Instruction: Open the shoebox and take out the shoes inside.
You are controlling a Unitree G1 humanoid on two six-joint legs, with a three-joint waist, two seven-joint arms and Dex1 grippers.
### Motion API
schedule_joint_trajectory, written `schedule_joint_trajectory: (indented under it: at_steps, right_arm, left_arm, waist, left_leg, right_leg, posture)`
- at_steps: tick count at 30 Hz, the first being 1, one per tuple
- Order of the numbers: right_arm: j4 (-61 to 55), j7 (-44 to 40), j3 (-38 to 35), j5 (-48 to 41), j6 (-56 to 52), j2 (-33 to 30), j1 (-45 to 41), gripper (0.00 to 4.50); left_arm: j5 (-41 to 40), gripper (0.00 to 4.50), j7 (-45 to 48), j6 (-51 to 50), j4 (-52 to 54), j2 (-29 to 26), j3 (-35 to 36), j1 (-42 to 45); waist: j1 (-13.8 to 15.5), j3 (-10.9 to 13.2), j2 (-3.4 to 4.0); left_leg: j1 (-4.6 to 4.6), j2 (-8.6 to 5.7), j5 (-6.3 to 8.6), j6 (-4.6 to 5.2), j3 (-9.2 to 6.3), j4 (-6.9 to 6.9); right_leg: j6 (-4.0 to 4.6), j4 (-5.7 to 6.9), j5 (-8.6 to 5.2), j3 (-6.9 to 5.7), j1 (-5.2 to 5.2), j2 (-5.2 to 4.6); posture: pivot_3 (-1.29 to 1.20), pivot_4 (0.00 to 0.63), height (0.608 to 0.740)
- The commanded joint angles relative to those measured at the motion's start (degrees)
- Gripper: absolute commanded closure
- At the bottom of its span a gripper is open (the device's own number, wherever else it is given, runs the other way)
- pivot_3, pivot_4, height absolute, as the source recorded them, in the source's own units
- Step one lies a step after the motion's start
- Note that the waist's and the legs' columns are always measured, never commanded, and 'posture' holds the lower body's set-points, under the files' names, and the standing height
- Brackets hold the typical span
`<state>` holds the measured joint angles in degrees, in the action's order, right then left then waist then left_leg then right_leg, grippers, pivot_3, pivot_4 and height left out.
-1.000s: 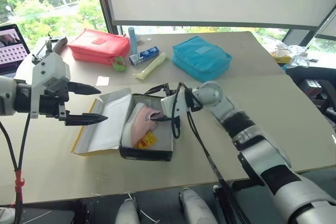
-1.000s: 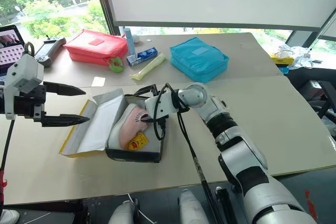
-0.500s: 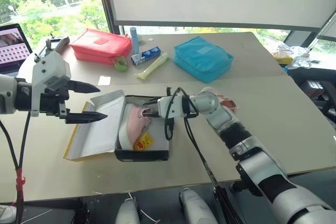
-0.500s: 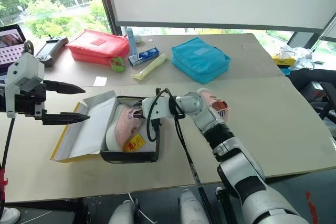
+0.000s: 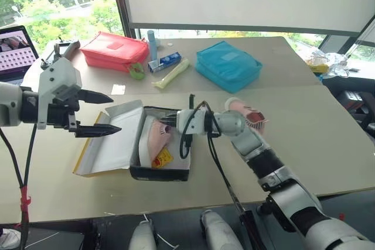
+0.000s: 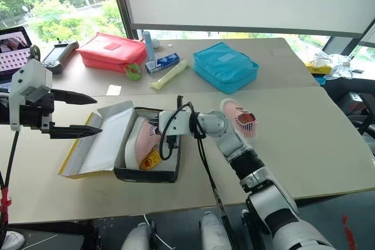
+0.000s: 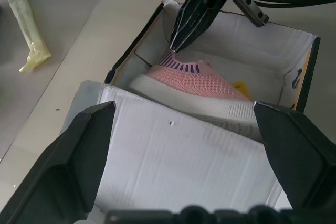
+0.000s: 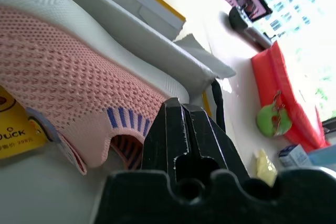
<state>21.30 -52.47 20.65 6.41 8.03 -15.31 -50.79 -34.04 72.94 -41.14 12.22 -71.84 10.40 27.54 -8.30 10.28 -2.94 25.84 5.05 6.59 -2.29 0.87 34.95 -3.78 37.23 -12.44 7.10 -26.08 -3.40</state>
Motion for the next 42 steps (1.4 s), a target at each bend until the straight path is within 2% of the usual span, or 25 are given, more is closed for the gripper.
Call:
schedule_joint_trajectory:
  at_steps: [1, 4, 7, 9, 12, 15, 20, 23, 28, 33, 37, 42]
  right_arm:
    - [-6.9, -8.3, -6.9, -12.9, -33.8, -1.7, -9.6, 3.44]
    - [-4.1, -11.9, -11.1, -23.5, -68.8, -3.2, -21.9, 2.34]
    - [0.9, -12.0, -13.8, -29.8, -91.0, -3.0, -29.9, 2.34]
    - [7.7, -10.2, -16.0, -33.4, -98.7, -1.7, -34.3, 2.34]
    - [17.8, -6.7, -14.1, -40.1, -100.5, -0.1, -37.7, 2.34]
    - [23.0, -0.4, -14.1, -42.1, -100.5, 2.9, -37.4, 2.34]
    - [24.2, 9.8, -19.1, -37.7, -100.3, 7.8, -34.2, 2.34]
    - [23.7, 12.5, -18.1, -35.7, -97.5, 9.0, -31.9, 2.34]
    - [23.6, 10.7, -11.0, -30.9, -88.4, 8.6, -28.7, 2.34]
    - [25.8, 8.0, -9.1, -29.1, -85.8, 8.6, -29.0, 2.34]
    - [26.1, 7.1, -9.3, -29.3, -86.5, 10.5, -28.4, 2.34]
    - [27.1, 6.7, -14.6, -32.4, -91.2, 13.0, -29.9, 2.34]
  left_arm:
    - [0.4, 0.0, 0.5, 1.5, -0.4, 0.0, 0.1, 1.7]
    - [0.8, 0.0, 0.1, 1.7, -0.6, 0.9, -0.6, 2.1]
    - [0.7, 0.0, -0.2, 1.6, -0.1, 1.4, -0.5, 1.8]
    - [0.6, 0.0, -0.4, 1.4, 0.3, 1.5, 0.1, 1.0]
    - [0.1, 0.0, -1.0, 0.9, 1.1, 1.5, 1.3, -0.3]
    - [-0.1, 0.0, -1.5, 0.8, 1.6, 1.5, 2.0, -1.2]
    - [-0.3, 0.0, -2.2, 0.7, 1.9, 1.7, 2.1, -1.7]
    - [-0.5, 0.0, -2.5, 0.6, 2.0, 1.7, 2.3, -1.7]
    - [-1.0, 0.0, -3.1, 0.4, 3.1, 1.7, 3.3, -3.2]
    - [-1.3, 0.0, -3.7, -0.2, 4.2, 1.5, 5.1, -4.9]
    - [-2.0, 0.0, -4.4, -1.0, 5.5, 1.7, 6.1, -6.0]
    - [-2.0, 0.0, -4.7, -0.9, 5.6, 1.5, 6.6, -6.9]
  waist:
    - [0.0, 0.0, 0.0]
    - [0.2, 0.0, 0.02]
    - [0.2, 0.0, 0.03]
    - [0.3, 0.0, 0.01]
    - [0.0, 0.0, 0.01]
    - [-0.1, 0.0, 0.01]
    - [0.0, 0.0, 0.01]
    - [0.0, 0.0, 0.01]
    - [0.0, 0.0, 0.01]
    - [-0.3, 0.0, 0.01]
    - [-0.4, 0.0, 0.01]
    - [-0.4, 0.0, 0.01]
  left_leg:
    - [0.0, 0.0, 0.0, 0.0, 0.0, 0.0]
    - [0.0, 0.0, -0.01, 0.01, -0.01, 0.06]
    - [-0.02, 0.02, -0.01, 0.01, -0.04, -0.07]
    - [-0.08, 0.03, 0.0, 0.02, -0.15, -0.14]
    - [-0.06, 0.01, 0.01, 0.02, -0.15, -0.21]
    - [0.06, 0.0, 0.01, 0.02, -0.16, -0.14]
    - [0.18, -0.01, 0.0, 0.02, -0.2, -0.12]
    - [0.32, -0.01, 0.0, 0.02, -0.32, -0.1]
    - [0.34, -0.02, 0.0, 0.02, -0.4, -0.1]
    - [0.35, -0.02, 0.0, 0.02, -0.43, -0.11]
    - [0.34, -0.02, 0.0, 0.02, -0.49, -0.1]
    - [0.35, -0.02, 0.0, 0.02, -0.56, -0.13]
  right_leg:
    - [0.02, 0.04, 0.02, 0.0, -0.02, 0.0]
    - [-0.05, 0.4, -0.05, -0.01, -0.13, 0.0]
    - [0.11, 0.7, -0.15, -0.08, -0.25, 0.01]
    - [0.24, 0.8, -0.26, -0.21, -0.24, 0.03]
    - [0.29, 0.75, -0.44, -0.18, -0.25, 0.02]
    - [0.19, 0.71, -0.46, -0.19, -0.29, 0.01]
    - [-0.04, 0.71, -0.34, -0.22, -0.35, 0.01]
    - [-0.06, 0.69, -0.34, -0.32, -0.42, 0.01]
    - [-0.07, 0.68, -0.34, -0.39, -0.42, 0.01]
    - [-0.08, 0.69, -0.35, -0.4, -0.43, 0.02]
    - [-0.07, 0.7, -0.35, -0.45, -0.42, 0.03]
    - [-0.06, 0.7, -0.35, -0.53, -0.41, 0.03]
  posture:
    - [0.0, 0.15, 0.725]
    - [0.0, 0.15, 0.725]
    - [0.0, 0.15, 0.725]
    - [0.0, 0.15, 0.725]
    - [0.0, 0.15, 0.725]
    - [0.0, 0.15, 0.725]
    - [0.0, 0.15, 0.725]
    - [0.0, 0.15, 0.725]
    - [0.0, 0.15, 0.725]
    - [0.0, 0.15, 0.725]
    - [0.0, 0.15, 0.725]
    - [0.0, 0.15, 0.725]
